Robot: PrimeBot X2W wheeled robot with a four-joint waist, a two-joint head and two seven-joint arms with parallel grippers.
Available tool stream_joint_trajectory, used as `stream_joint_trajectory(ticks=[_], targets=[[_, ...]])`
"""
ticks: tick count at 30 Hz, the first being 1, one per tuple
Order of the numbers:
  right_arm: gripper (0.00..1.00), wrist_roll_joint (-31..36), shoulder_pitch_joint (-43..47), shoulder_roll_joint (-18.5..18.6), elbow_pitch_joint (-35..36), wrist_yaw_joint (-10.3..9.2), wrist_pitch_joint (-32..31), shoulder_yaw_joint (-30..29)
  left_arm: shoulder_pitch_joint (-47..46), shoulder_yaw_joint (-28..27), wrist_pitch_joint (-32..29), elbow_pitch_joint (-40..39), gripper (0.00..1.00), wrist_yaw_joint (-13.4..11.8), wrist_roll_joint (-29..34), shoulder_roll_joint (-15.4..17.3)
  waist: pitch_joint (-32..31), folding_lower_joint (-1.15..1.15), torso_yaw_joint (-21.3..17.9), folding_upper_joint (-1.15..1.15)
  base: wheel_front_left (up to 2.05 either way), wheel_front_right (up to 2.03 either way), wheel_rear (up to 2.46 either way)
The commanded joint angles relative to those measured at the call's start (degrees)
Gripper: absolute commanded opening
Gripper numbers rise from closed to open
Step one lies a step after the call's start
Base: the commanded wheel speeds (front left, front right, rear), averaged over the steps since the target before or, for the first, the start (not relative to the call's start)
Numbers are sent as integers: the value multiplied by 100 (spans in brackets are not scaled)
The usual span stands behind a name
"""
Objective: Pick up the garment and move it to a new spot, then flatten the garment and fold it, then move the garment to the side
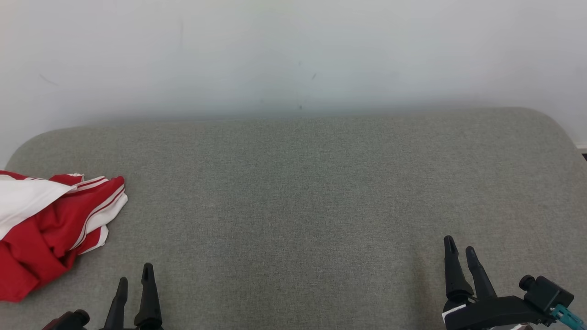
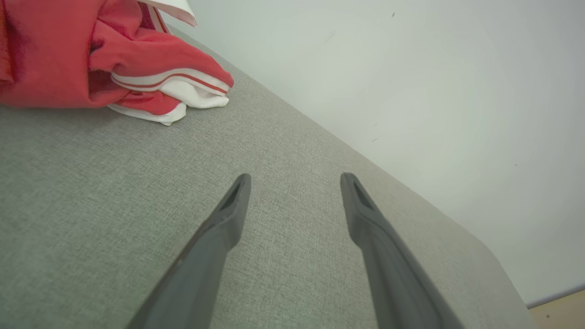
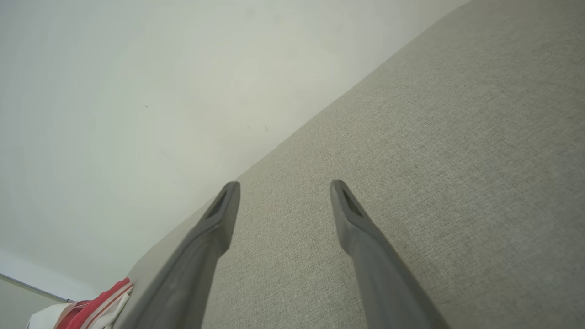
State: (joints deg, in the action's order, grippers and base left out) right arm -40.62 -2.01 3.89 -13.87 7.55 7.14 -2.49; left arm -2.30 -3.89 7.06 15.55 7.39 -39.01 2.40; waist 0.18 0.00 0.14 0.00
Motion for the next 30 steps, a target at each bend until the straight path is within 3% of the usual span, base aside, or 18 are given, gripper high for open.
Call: stream_joint_trajectory(ticks=[1,30], targets=[[100,241,-45,5,87,-6,69,13,-1,-6,75,-93,100,8,233,44,4,0,-3,0,0,0,0],[100,2013,-356,152,-119,-9,468,346,-93,-21,466,43,100,12,2164,53,5,0,-51,0,0,0,0]])
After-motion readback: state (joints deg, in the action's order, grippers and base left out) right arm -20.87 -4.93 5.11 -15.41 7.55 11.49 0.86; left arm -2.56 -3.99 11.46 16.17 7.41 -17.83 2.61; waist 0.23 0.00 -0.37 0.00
